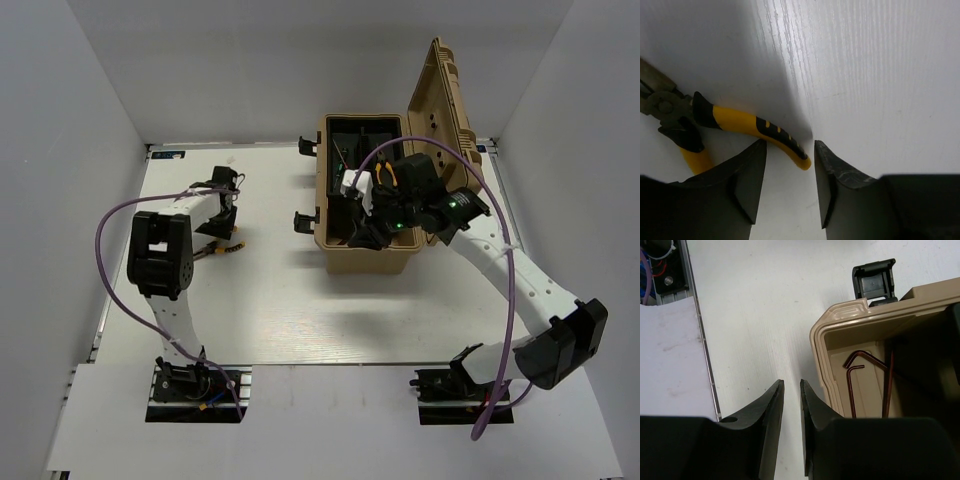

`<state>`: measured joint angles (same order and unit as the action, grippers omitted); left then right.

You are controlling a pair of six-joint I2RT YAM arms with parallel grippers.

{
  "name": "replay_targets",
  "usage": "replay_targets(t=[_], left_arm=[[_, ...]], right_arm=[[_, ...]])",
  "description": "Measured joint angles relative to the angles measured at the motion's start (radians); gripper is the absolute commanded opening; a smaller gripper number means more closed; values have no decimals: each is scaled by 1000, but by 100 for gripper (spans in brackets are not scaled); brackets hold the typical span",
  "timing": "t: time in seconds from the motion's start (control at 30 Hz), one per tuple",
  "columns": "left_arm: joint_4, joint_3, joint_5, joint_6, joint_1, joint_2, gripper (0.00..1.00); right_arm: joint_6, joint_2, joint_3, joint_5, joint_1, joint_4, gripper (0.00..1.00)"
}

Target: Sort the tools into containers

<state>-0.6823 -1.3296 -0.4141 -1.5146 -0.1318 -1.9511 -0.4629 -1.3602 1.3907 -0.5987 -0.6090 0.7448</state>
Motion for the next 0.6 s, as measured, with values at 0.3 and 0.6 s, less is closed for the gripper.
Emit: replay_targets(t=[0.3,0.6], left_arm=[[-84,-37,-15,-28,0,-24,43],[-38,74,-17,-43,-1,45,16]], right_arm=[[-11,23,0,4,0,0,26],[-11,27,0,4,1,0,26]])
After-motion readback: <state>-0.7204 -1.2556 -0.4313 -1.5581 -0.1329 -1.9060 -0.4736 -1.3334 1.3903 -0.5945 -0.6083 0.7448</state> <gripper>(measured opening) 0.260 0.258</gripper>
